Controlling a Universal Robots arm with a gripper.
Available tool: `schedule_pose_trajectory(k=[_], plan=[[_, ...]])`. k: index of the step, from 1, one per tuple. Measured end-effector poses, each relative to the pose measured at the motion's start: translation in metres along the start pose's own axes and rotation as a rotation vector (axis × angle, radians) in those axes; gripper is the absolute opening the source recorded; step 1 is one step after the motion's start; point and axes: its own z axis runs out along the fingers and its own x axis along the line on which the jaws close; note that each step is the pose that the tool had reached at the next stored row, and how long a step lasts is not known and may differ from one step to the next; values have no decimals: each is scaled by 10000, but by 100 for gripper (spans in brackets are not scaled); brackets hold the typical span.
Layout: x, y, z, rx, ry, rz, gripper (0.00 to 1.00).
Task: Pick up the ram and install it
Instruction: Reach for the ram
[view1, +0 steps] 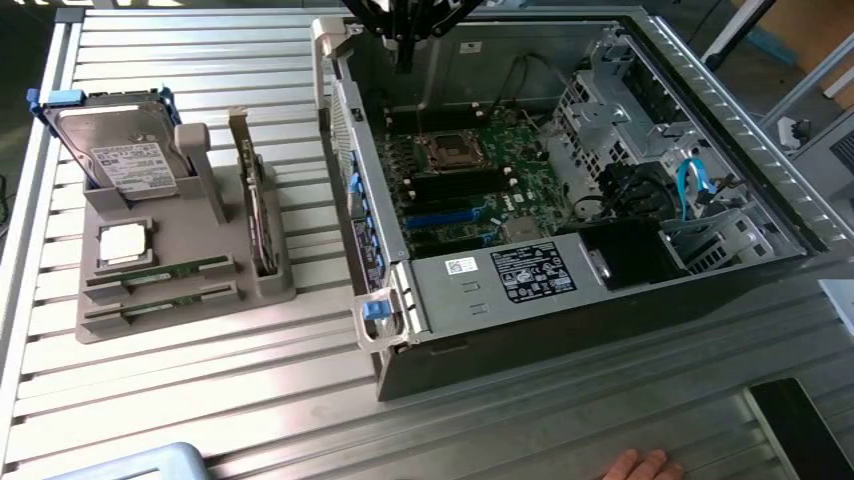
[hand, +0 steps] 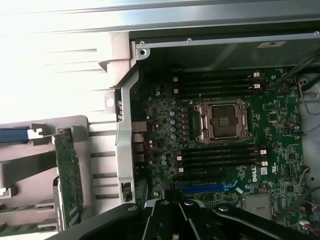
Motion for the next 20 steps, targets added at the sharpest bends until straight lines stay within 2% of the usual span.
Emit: schedule_pose_trajectory(k=[20], plan=[[386, -29, -9, -1, -1, 1, 11]])
